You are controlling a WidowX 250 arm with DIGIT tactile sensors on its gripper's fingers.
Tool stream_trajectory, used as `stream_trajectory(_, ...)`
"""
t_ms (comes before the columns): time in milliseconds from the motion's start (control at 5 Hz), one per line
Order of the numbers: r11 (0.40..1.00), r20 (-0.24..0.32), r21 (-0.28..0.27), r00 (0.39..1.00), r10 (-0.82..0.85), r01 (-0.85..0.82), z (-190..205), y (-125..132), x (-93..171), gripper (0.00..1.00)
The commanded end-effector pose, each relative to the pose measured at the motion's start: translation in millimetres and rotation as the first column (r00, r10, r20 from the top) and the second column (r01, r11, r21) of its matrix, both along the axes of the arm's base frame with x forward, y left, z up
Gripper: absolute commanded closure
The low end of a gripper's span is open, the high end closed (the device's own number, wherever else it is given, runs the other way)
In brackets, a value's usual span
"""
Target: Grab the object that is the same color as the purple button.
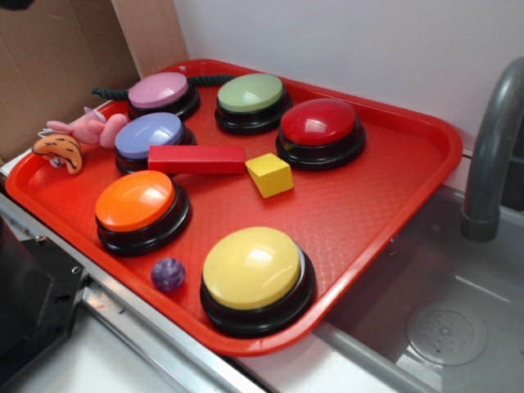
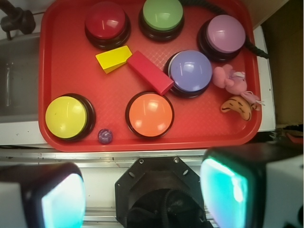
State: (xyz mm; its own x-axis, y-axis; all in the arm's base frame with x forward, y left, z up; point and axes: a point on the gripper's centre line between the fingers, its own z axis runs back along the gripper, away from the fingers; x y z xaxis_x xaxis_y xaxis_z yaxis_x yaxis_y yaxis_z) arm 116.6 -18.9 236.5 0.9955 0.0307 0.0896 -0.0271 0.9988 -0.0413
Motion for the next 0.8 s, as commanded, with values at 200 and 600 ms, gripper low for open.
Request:
stream_trajectory(200, 0.999, 0.003, 0.000, 0.999, -0.043, 0.043, -28, -13, 5, 0.00)
stream_trajectory(600, 0.997, -0.007, -0.023, 0.997, -0.074, 0.074, -87, -32, 8, 0.00)
